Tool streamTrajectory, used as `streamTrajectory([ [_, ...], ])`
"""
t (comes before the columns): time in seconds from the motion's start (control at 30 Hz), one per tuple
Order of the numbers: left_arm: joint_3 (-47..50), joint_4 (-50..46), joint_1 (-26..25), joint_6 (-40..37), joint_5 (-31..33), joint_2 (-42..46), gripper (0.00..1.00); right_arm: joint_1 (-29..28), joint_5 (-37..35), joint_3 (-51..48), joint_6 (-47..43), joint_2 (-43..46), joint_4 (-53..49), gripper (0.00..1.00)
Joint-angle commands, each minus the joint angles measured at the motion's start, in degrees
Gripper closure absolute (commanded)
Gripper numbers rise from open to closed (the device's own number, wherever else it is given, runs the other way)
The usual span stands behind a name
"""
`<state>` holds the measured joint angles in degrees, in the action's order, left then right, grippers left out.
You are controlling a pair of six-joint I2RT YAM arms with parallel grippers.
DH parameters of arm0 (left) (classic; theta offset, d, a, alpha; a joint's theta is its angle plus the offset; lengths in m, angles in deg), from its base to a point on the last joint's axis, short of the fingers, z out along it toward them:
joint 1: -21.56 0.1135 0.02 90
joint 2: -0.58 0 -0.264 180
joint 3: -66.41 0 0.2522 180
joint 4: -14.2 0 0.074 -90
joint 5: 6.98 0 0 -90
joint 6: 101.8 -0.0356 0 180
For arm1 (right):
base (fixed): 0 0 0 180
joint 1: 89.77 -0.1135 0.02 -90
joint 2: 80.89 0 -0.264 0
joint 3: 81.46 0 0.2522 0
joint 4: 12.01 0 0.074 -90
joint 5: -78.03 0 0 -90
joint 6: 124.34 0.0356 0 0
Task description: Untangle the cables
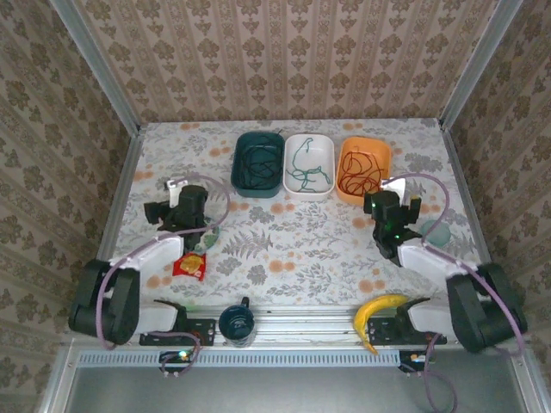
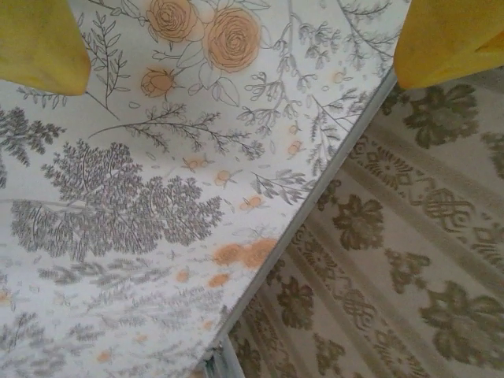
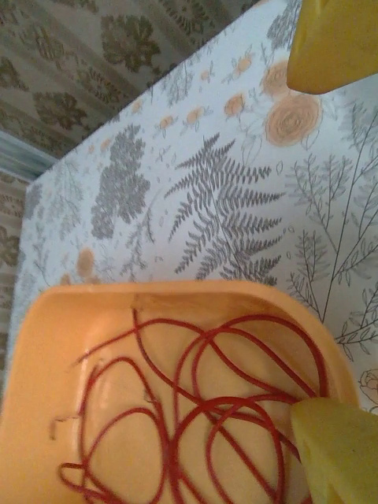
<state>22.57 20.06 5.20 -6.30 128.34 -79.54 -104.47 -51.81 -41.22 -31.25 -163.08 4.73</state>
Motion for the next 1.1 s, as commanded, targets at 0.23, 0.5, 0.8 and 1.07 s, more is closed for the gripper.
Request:
streamTrajectory([
  [0.23, 7.99, 35.49, 5.21, -16.05, -22.77, -7.20, 0.00, 13.90, 29.86, -4.11, 1.48, -4.63, 18.86, 0.00],
  [0.5, 12.47, 41.67, 15.65, -5.38, -35.21, -8.71, 0.00, 12.15, 27.55, -3.91, -0.02, -5.34, 19.89, 0.00],
  [0.8, 10.20, 37.87, 15.22, -6.42, -36.19, -9.08, 0.00, 12.65, 28.74, -3.21, 0.15, -5.67, 18.71, 0.00],
  [1.07, 10.22, 38.22, 15.22, -6.60, -36.09, -9.25, 0.00, 13.47, 31.16, -3.62, 0.24, -5.21, 19.05, 0.00],
])
